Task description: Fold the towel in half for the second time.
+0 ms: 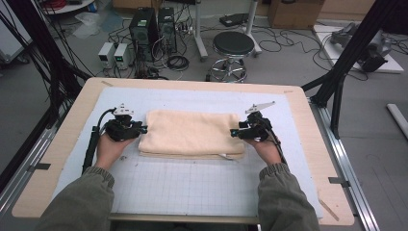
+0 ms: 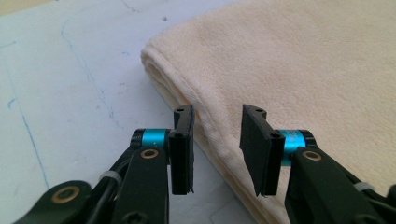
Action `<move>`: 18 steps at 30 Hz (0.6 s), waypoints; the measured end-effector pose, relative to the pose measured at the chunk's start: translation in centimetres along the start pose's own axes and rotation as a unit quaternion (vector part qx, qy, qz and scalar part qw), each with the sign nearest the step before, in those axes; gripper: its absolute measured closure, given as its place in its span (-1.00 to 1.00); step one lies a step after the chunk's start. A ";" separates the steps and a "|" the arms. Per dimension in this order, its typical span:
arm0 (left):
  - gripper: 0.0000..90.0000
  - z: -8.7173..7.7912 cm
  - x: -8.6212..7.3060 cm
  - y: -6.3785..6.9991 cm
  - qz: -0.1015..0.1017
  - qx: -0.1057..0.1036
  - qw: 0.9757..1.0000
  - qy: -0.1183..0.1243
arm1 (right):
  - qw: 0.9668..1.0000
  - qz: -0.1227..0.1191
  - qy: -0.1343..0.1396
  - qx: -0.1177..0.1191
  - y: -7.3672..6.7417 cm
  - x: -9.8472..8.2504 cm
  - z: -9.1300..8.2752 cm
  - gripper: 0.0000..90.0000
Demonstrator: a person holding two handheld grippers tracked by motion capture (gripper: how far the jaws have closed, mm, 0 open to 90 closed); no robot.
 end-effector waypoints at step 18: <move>-0.01 -2.2 0.2 1.3 0.011 -0.008 1.000 0.022 | 0.998 0.003 0.057 -0.007 -1.5 0.6 -2.5 -0.33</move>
Point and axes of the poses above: each handheld gripper's, and its own axes: z roughly forward along the jaws, x roughly out of its top, y roughly to its right, the point moved 3 cm from there along z, roughly forward along the jaws, and after that the axes turned 14 degrees about -x, right-handed, at the moved point
